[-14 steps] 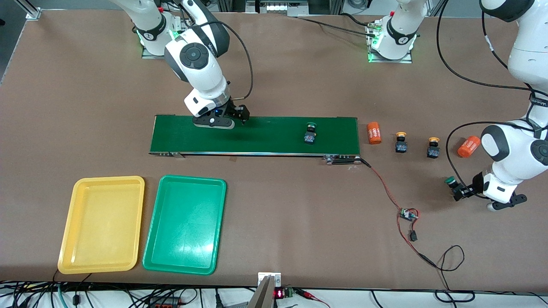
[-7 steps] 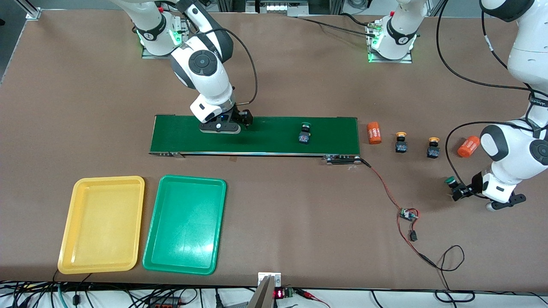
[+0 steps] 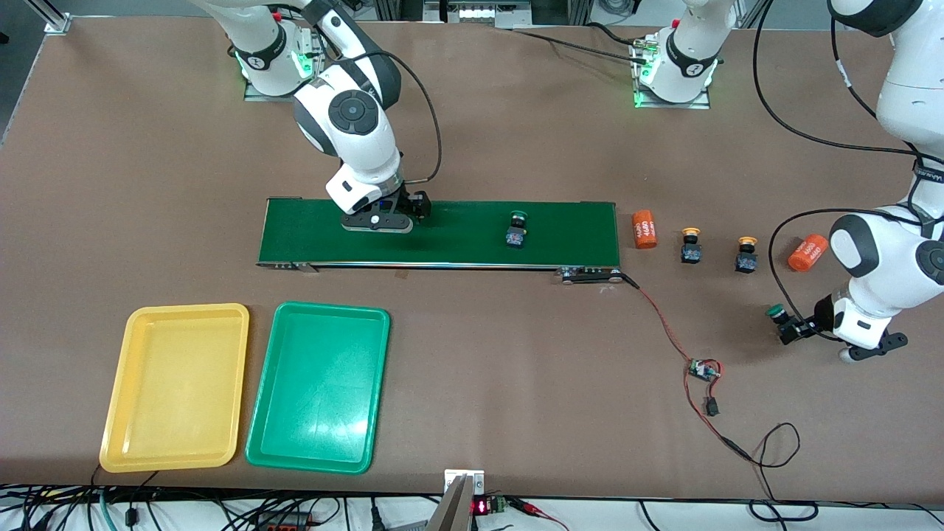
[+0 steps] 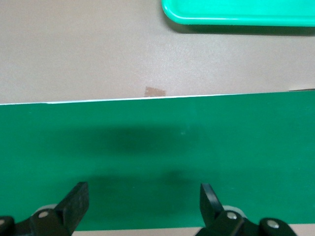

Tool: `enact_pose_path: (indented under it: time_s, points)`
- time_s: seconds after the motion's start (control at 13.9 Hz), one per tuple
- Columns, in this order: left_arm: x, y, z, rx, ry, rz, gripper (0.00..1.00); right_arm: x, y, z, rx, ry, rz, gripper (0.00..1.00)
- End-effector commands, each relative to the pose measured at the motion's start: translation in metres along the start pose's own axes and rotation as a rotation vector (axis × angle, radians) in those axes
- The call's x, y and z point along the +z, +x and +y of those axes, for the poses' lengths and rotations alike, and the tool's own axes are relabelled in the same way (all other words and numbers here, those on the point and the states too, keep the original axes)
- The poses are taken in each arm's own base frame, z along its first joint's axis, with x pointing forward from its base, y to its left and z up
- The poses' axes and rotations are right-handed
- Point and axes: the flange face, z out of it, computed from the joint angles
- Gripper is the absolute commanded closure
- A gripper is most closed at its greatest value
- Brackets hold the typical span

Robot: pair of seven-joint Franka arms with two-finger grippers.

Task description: Sort buttons by color to trays

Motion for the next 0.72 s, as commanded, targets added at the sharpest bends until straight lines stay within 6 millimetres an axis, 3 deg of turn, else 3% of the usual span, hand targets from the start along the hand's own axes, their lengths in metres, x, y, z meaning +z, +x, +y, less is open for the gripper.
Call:
enact_pose_path:
  time_s: [0.0,0.43,0.65]
  points:
    - [-0.014,-0.007,0.006,-0.027,0.005,-0.034,0.39,-0.002,0.005,-0.007,0.017,-0.011,0.008,0.00]
    - [-0.012,-0.010,0.007,-0.060,0.009,-0.061,0.41,0.001,0.007,-0.018,0.037,0.000,0.004,0.00]
    - [-0.008,-0.014,0.007,-0.050,0.009,-0.071,0.74,0.003,0.012,-0.021,0.067,0.005,0.003,0.00]
